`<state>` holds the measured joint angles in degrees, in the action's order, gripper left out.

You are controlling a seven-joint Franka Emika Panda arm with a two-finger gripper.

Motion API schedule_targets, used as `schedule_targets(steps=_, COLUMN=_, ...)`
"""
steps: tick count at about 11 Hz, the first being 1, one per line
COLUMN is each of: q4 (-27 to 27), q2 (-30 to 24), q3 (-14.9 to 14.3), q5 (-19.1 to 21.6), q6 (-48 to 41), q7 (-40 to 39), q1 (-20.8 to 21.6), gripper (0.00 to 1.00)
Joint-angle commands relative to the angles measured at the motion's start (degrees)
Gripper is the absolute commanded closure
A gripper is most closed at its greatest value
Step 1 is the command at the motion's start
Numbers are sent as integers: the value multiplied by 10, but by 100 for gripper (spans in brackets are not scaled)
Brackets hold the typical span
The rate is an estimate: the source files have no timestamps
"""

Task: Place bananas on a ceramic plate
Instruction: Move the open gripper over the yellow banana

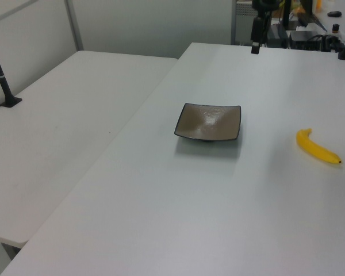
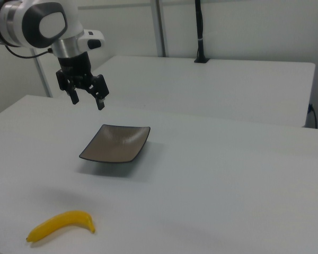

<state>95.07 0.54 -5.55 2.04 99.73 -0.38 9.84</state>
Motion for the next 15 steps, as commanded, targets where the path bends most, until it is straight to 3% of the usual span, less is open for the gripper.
schedule_targets(steps=1, q4=16, q2=-21, q3=4, q5=-12, q6=10, q7=13, q1=5, gripper=0)
schedule_targets(steps=7, q4=18, q2=-24, q3=4, q5=-12, q6=6, q7=16, q1=3, gripper=0)
schedule_targets(steps=10, q4=20, q2=-26, q3=4, q5=-12, q6=-73, q7=19, q1=4, gripper=0)
schedule_targets(steps=12, q4=26, q2=-26, q3=5, q5=-12, q6=-146, q7=79, q1=4, gripper=0)
schedule_targets(steps=15, q4=90, q2=-37, q3=5, q5=4, q6=-162, q7=186, q1=4, gripper=0)
